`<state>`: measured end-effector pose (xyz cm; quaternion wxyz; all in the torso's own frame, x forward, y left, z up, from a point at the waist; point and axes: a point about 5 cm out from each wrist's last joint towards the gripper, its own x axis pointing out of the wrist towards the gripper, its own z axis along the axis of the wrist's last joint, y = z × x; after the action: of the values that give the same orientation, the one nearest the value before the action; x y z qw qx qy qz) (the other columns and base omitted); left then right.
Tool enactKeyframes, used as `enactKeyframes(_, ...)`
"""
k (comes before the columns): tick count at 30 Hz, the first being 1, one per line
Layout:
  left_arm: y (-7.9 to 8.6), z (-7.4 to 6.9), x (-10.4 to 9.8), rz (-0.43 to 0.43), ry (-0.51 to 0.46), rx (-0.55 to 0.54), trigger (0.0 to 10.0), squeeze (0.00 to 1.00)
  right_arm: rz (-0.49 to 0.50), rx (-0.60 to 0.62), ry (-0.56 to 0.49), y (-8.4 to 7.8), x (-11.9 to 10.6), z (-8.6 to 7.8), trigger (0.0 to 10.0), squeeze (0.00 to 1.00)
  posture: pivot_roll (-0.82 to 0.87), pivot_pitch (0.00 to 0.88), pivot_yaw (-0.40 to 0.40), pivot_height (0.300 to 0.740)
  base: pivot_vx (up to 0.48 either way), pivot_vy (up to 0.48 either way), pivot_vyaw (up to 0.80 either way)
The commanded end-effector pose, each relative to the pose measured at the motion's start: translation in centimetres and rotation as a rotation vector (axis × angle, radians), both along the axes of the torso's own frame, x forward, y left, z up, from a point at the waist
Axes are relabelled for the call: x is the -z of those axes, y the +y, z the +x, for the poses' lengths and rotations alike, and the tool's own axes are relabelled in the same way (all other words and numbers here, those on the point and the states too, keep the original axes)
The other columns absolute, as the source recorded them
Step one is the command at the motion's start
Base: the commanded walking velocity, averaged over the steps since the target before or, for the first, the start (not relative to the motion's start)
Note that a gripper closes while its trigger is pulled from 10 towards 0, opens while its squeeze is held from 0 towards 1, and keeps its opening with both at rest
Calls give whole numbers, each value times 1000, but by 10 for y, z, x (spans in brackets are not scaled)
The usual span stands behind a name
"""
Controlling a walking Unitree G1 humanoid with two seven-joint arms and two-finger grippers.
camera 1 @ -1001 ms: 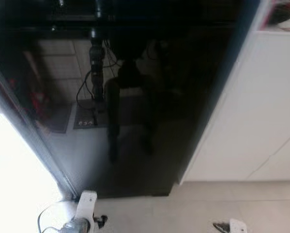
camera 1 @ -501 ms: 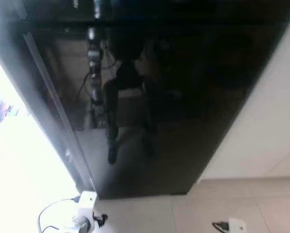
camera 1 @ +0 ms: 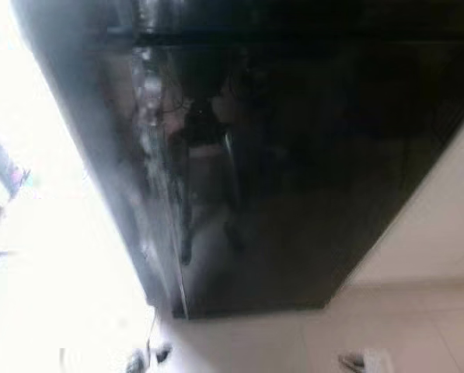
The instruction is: Restocking fridge
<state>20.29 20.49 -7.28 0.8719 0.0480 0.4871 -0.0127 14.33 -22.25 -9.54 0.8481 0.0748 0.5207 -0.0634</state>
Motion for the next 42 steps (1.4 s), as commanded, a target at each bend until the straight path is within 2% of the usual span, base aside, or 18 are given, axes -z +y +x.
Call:
enactKeyframes(1,-7,2,0,-17,-1,11,10000,0,-21,-1,17,-7,0,-5,10000,0,-4,0,-52,740,0,386,0)
enactKeyframes(24,-7,5,-1,-17,-8,7,10000,0,-48,-50,24,-8,-1,-3,10000,0,1,0,-48,740,0,383,0)
enactKeyframes(32,-6,5,-2,-14,-10,5,10000,0,-41,-48,20,-8,-1,-2,10000,0,5,0,-46,740,0,384,774)
enactKeyframes(42,-7,5,-2,-17,-9,7,10000,0,-33,-37,11,-7,-1,-2,10000,0,1,0,-49,740,0,383,0)
